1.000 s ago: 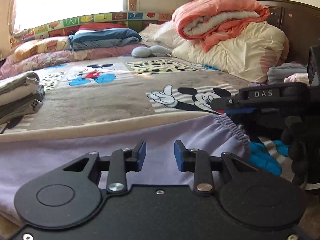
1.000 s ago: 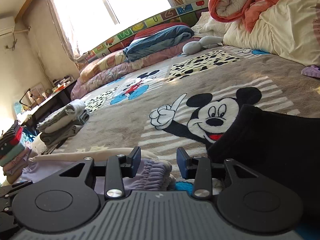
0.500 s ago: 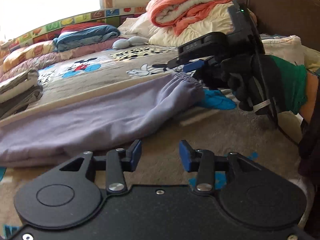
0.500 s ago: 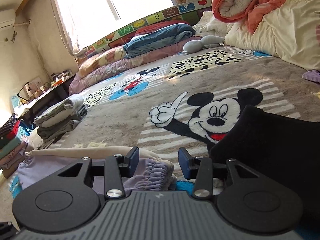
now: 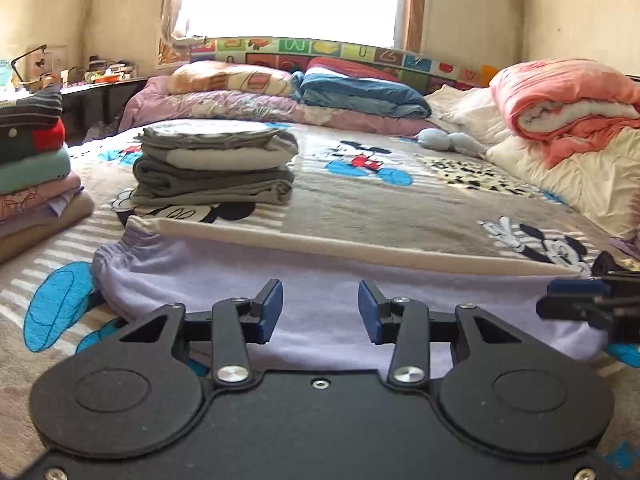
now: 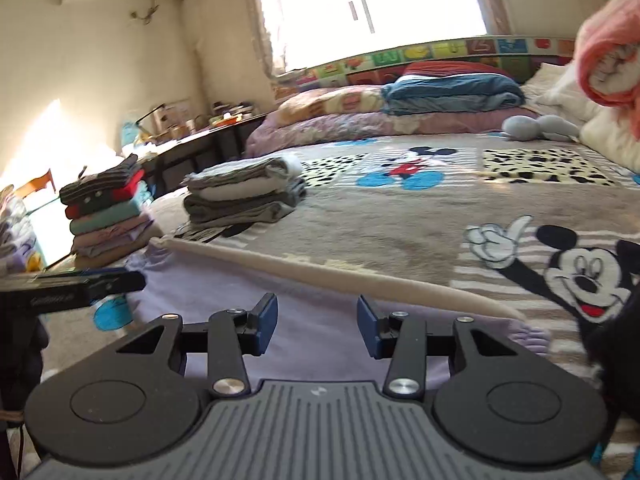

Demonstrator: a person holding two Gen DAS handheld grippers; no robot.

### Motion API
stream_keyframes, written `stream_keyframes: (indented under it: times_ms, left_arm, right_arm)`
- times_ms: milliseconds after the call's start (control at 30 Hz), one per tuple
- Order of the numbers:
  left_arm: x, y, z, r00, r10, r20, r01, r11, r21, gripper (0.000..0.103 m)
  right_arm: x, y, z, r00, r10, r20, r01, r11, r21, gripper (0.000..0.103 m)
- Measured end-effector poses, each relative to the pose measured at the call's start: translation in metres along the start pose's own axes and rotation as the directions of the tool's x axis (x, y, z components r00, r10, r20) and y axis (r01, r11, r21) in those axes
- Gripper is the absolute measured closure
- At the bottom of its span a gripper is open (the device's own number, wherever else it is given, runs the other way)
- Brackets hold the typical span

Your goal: Fold clothes

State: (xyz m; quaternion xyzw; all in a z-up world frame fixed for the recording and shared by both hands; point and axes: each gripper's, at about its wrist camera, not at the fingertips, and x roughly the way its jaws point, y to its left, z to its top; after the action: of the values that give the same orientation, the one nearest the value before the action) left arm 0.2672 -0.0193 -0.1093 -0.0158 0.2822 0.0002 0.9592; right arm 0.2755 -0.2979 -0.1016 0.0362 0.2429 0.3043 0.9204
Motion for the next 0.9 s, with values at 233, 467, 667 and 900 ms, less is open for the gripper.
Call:
stream_keyframes:
  times_ms: [233, 467, 667, 900]
  left_arm:
    - [-0.023, -0.003, -0.011, 0.998, -0.044, 0.047, 0.041, 0.997, 0.065, 0.067]
    - [-0.006, -0.080, -0.052, 0.997, -0.068, -0.028, 0.074, 0.941, 0.331, 0.066]
    - [-0.015, -0.086, -0.050, 0.988, -0.135, -0.073, 0.150, 0.952, 0.268, 0.058]
    - [-0.049, -0.029, -0.033, 0.988, -0.150, 0.023, 0.150, 0.989, 0.010, 0.055]
  right_arm:
    - [0.026, 0.020, -0.033, 0.967, -0.018, -0.255, -0.027, 0.984, -0.174, 0.058]
    - [-0.010, -0.013, -0.028, 0.987, 0.090, -0.136, -0.090, 0.996, 0.004, 0.057]
    - [-0.030, -0.045, -0.027, 0.999, -0.024, -0.028, 0.028, 0.992, 0.127, 0.057]
    - [-0.031, -0.075, -0.038, 0.997, -0.076, -0.016, 0.078, 0.968, 0.239, 0.057]
